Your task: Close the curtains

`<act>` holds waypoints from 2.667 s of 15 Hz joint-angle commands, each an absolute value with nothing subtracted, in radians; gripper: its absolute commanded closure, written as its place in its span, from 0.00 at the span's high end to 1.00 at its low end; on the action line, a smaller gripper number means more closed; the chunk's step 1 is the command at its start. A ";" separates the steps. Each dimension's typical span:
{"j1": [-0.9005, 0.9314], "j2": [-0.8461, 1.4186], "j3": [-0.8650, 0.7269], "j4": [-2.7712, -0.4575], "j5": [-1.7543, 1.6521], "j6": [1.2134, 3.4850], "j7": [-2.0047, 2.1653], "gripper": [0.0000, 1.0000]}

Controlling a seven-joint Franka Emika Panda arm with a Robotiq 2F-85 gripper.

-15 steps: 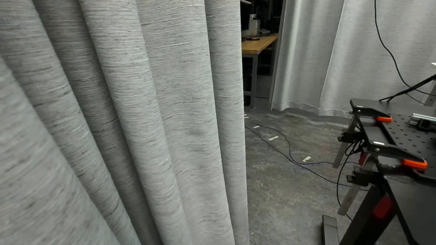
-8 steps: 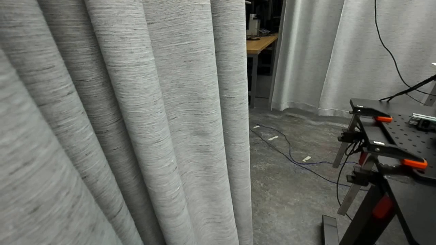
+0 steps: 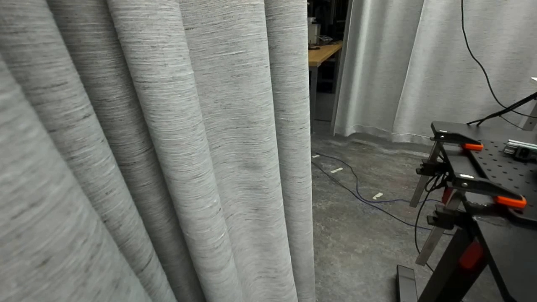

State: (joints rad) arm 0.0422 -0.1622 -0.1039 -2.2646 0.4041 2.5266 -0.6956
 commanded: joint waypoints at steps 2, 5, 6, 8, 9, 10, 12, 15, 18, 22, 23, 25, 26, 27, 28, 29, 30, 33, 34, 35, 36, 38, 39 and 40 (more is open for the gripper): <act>0.095 -0.200 -0.133 -2.299 0.589 2.518 -1.038 1.00; 0.101 -0.216 -0.139 -2.312 0.689 2.518 -1.258 1.00; 0.099 -0.213 -0.141 -2.314 0.724 2.522 -1.326 1.00; 0.093 -0.208 -0.136 -2.317 0.774 2.532 -1.437 1.00; 0.092 -0.203 -0.135 -2.318 0.801 2.539 -1.493 1.00; 0.090 -0.199 -0.135 -2.318 0.830 2.534 -1.542 0.92; 0.083 -0.187 -0.128 -2.321 0.877 2.535 -1.622 0.78; 0.074 -0.171 -0.117 -2.323 0.918 2.534 -1.678 0.97; 0.069 -0.153 -0.103 -2.320 0.946 2.547 -1.661 1.00; 0.083 -0.138 -0.066 -2.314 1.096 2.657 -1.610 1.00; 0.107 -0.136 -0.069 -2.310 1.155 2.707 -1.619 1.00; 0.127 -0.132 -0.048 -2.295 1.291 2.797 -1.654 1.00; 0.137 -0.131 -0.040 -2.283 1.364 2.839 -1.682 1.00; 0.147 -0.124 -0.029 -2.268 1.425 2.881 -1.707 1.00; 0.154 -0.117 -0.021 -2.256 1.466 2.903 -1.731 1.00; 0.160 -0.114 -0.013 -2.246 1.509 2.925 -1.762 1.00; 0.165 -0.109 -0.007 -2.237 1.544 2.940 -1.790 1.00; 0.166 -0.090 0.006 -2.217 1.609 2.943 -1.844 0.74; 0.164 -0.082 0.009 -2.210 1.625 2.950 -1.855 0.66; 0.162 -0.077 0.009 -2.209 1.630 2.946 -1.860 0.58; 0.159 -0.070 0.008 -2.208 1.632 2.948 -1.859 0.51; 0.153 -0.059 0.003 -2.210 1.614 2.952 -1.840 0.35; 0.149 -0.053 -0.001 -2.212 1.605 2.956 -1.830 0.27; 0.142 -0.047 -0.006 -2.214 1.595 2.963 -1.817 0.20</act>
State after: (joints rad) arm 0.1530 -0.0783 0.0025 -2.2388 1.5860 2.9255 -1.8152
